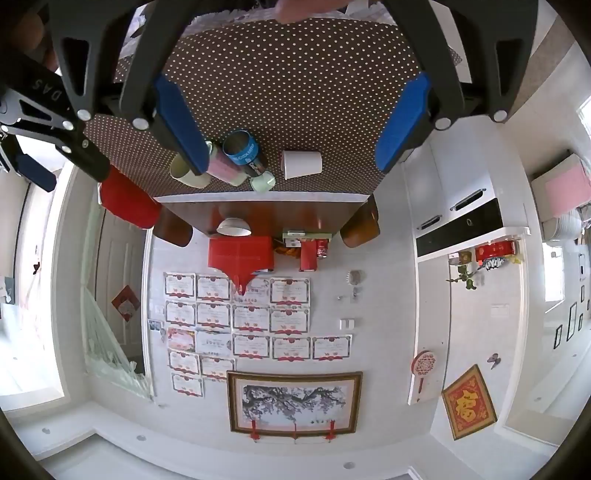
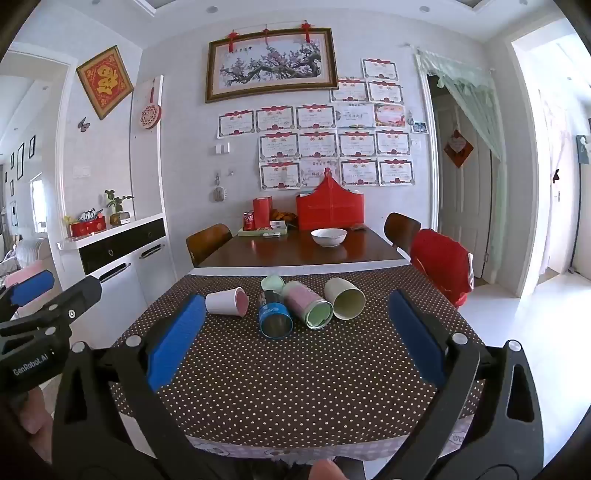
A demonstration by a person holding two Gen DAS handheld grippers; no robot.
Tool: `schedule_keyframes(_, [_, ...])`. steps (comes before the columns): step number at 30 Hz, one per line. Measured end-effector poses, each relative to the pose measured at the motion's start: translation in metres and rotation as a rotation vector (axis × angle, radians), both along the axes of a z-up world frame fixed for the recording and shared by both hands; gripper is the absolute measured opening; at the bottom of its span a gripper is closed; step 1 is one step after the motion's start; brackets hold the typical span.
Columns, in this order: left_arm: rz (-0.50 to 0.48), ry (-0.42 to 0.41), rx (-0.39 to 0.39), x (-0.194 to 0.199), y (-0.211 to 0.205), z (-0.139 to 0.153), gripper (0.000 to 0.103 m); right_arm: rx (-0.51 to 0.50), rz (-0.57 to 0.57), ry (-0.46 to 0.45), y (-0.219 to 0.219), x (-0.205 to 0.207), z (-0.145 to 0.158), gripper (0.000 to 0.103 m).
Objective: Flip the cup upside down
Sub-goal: 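Move the right tool toward the cream cup lying on its side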
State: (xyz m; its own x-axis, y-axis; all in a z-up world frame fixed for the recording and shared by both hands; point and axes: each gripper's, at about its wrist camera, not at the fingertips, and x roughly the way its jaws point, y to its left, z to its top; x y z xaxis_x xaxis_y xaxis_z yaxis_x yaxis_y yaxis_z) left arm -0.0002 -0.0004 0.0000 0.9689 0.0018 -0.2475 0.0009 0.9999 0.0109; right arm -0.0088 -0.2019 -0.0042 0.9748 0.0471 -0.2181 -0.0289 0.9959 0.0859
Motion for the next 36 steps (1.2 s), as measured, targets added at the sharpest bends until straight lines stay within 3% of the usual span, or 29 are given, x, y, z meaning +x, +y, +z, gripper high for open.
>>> schedule_keyframes(16, [0.011,-0.008,-0.025,0.002,0.002,-0.004,0.090,-0.004,-0.011,0.007,-0.005,0.004,-0.006,0.097])
schedule_keyframes(22, [0.004,-0.030,-0.024,0.003,0.009,-0.009,0.099,0.000,-0.013,0.012,-0.008,0.005,-0.005,0.097])
schedule_keyframes(36, [0.008,-0.009,-0.015,0.021,0.007,-0.010,0.099,-0.009,-0.011,0.015,-0.007,0.011,-0.008,0.097])
